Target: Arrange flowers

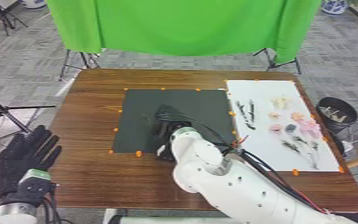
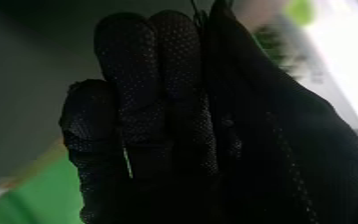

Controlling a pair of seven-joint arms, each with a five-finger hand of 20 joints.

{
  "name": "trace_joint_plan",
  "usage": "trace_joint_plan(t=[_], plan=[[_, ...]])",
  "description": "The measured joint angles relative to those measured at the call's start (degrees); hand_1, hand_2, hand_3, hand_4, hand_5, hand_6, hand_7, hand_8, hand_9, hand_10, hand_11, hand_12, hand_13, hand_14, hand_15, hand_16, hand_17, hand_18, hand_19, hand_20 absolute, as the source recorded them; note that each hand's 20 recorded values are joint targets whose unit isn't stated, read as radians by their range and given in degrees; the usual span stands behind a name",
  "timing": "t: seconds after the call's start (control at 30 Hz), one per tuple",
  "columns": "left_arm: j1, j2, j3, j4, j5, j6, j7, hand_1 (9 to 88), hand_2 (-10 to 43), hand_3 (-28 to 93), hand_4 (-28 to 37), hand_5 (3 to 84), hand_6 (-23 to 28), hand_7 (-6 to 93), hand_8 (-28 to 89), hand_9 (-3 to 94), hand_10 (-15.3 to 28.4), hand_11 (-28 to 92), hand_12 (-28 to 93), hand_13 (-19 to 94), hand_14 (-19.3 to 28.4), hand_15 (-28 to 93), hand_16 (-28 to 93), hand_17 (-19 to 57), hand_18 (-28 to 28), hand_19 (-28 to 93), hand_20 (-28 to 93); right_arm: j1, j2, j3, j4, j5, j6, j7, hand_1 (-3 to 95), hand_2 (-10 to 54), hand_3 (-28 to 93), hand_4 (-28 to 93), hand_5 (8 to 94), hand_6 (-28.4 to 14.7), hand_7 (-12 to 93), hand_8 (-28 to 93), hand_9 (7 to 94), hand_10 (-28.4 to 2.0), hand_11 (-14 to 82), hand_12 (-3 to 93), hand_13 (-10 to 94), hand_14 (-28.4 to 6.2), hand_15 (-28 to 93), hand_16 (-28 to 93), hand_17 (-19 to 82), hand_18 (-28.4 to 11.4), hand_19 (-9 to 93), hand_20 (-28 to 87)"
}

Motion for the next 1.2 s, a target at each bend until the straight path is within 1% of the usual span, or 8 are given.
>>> trace_joint_plan(t=[0.2,0.53,0.67,0.87,0.93,1.0,1.1,1.2], plan=[[-2.0,0.71,0.83,0.10,-0.02,0.74,-1.51,27.2,12.4,74,-28.3,44.2,9.9,15.8,-10,35.6,14.6,19,7,24,13.9,31,-11,-5.1,12.3,37,5,-1.3,-4.5,-0.7,0.7,1.4,5.9,12.3,52.3,-9.5,79,-16,64.2,1.3,69,13,92.2,-7.9,16.5,49.1,83,-7.9,40,46,45,-26.2,88,31],[-3.6,1.21,1.85,0.41,-0.34,0.83,-1.60,27.2,12.6,73,-28.3,44.5,10.0,16.4,-10,35.6,14.9,20,8,24,15.0,33,-10,-5.2,12.3,37,5,-3.1,-6.8,-2.4,0.0,-1.5,3.9,11.6,48.4,-9.5,75,-24,63.0,-1.4,67,16,89.6,-9.4,19.2,46.9,81,-11.5,48,32,44,-27.4,90,26],[-4.5,1.21,2.68,0.79,-0.04,0.90,-2.32,26.9,12.5,74,-28.3,44.4,10.1,16.9,-10,35.4,15.0,20,8,23,15.4,34,-10,-5.7,13.1,38,5,-3.8,-7.7,-1.9,0.7,-3.2,3.6,11.4,46.5,-9.5,74,-27,61.6,-1.8,68,16,85.7,-10.9,26.3,41.1,80,-11.8,49,31,43,-27.1,91,25],[-5.7,1.21,3.67,1.57,5.89,1.80,-5.61,26.9,12.5,74,-28.3,44.4,10.1,17.1,-10,35.3,15.1,20,8,23,15.6,35,-9,-6.1,13.4,38,5,-4.8,-8.8,-0.6,2.1,-4.6,4.7,8.8,41.7,-9.5,74,-28,62.0,-3.6,62,12,83.3,-13.9,33.0,28.1,80,-11.9,48,29,43,-27.2,91,24],[-6.0,1.21,3.79,1.62,5.69,1.79,-5.62,27.0,12.5,74,-28.3,44.3,10.1,17.2,-10,35.3,15.2,20,9,23,15.6,35,-9,-6.1,13.4,39,5,-5.0,-8.8,-0.6,2.1,-4.7,5.1,8.5,39.4,-9.5,75,-28,64.9,-4.4,49,8,83.1,-14.5,30.9,25.3,79,-12.1,46,28,42,-27.0,90,24],[-6.0,1.21,3.79,1.61,4.37,1.76,-5.21,26.9,12.5,74,-28.3,44.4,10.1,17.3,-10,35.3,15.2,20,9,23,15.6,35,-9,-6.2,13.5,39,5,-5.1,-8.8,-0.6,2.1,-4.7,5.1,7.9,37.2,-9.5,78,-28,67.2,-4.7,40,-4,82.8,-14.9,28.7,23.7,78,-12.3,45,27,42,-26.7,89,23],[-5.9,1.21,3.76,1.56,1.72,1.72,-4.23,26.9,12.5,74,-28.3,44.3,10.1,17.4,-10,35.3,15.3,21,9,23,15.6,35,-9,-6.3,13.7,39,5,-5.2,-8.6,-0.9,1.9,-4.7,4.9,7.2,36.9,-9.5,79,-28,67.7,-5.1,37,-12,82.4,-15.4,27.2,22.8,78,-12.8,44,26,42,-26.6,89,23],[-5.6,1.15,3.69,1.56,1.21,1.65,-3.60,27.0,12.6,74,-28.3,44.3,10.1,17.5,-11,35.4,15.4,21,9,24,15.7,36,-9,-6.5,13.8,39,5,-5.2,-8.3,-1.3,1.5,-4.8,4.8,7.0,36.8,-9.5,79,-28,67.7,-5.2,37,-12,82.2,-15.5,26.9,22.7,77,-13.0,44,26,41,-26.7,89,23]])
